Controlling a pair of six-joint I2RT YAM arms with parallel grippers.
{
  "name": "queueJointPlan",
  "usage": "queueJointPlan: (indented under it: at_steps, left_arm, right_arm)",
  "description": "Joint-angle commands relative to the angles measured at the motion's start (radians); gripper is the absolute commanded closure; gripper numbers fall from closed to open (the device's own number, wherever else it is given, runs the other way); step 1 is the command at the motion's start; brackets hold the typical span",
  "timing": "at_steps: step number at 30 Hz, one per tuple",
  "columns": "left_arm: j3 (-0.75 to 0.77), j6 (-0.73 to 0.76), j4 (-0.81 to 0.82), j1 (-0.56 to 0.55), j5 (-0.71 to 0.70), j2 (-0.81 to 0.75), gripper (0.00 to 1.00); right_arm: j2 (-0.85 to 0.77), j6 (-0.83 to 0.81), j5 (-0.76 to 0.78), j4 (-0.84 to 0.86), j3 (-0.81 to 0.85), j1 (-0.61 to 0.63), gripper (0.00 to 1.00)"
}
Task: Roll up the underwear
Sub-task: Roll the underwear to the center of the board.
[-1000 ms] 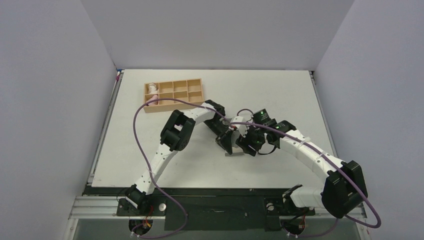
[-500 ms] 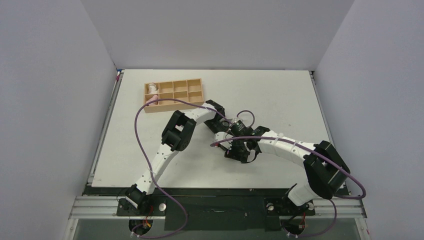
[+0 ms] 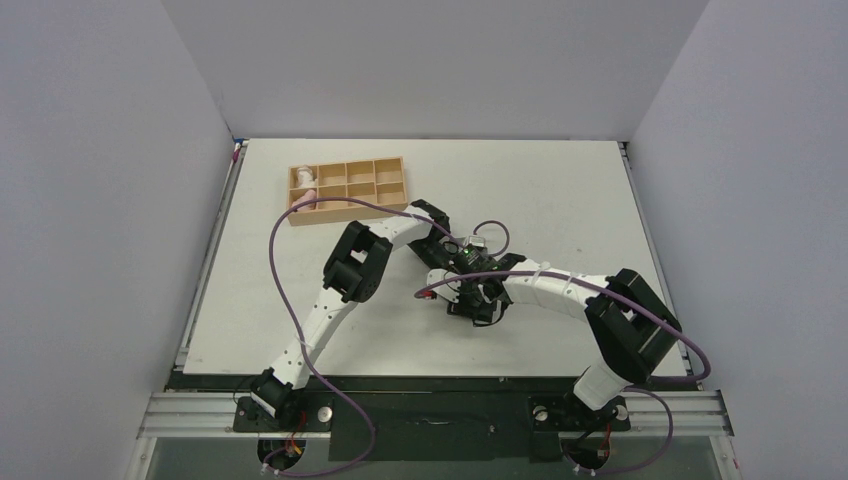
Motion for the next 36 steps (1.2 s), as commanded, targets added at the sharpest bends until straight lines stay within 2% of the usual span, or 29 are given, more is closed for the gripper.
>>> queueJointPlan:
  at_steps: [1,2,3,7,8,9,12,18,23,36]
  left_arm:
    - [0.010,0.035,-0.002,0.001,-0.095,0.052,1.00]
    - [0.010,0.036,-0.005,0.001,-0.096,0.052,1.00]
    - [0.010,0.039,-0.006,0.001,-0.096,0.052,1.00]
    - [0.009,0.047,-0.015,0.003,-0.096,0.049,1.00]
    - [0.009,0.052,-0.016,0.002,-0.098,0.047,0.97]
    - [0.009,0.055,-0.018,0.004,-0.100,0.046,0.95]
    - [0.004,0.060,-0.015,0.009,-0.105,0.030,0.78]
    - [-0.016,0.060,-0.005,0.033,-0.112,-0.012,0.59]
    - [-0.054,0.078,-0.005,0.065,-0.130,-0.045,0.56]
    - [-0.181,0.150,0.007,0.146,-0.175,-0.105,0.56]
  right_arm:
    - [0.052,-0.010,0.008,0.011,0.038,0.009,0.73]
    - [0.057,-0.011,0.005,0.005,0.042,0.009,0.77]
    - [0.068,-0.013,0.004,0.003,0.045,0.009,0.86]
    - [0.084,-0.019,-0.016,-0.014,0.051,0.009,0.98]
    - [0.086,-0.021,-0.023,-0.021,0.050,0.009,0.99]
    - [0.087,-0.022,-0.027,-0.025,0.051,0.008,1.00]
    - [0.091,-0.028,-0.060,-0.051,0.054,0.003,1.00]
    - [0.097,-0.031,-0.109,-0.091,0.053,-0.011,1.00]
    - [0.087,-0.026,-0.126,-0.108,0.053,-0.023,1.00]
    - [0.079,-0.014,-0.164,-0.123,0.057,-0.051,1.00]
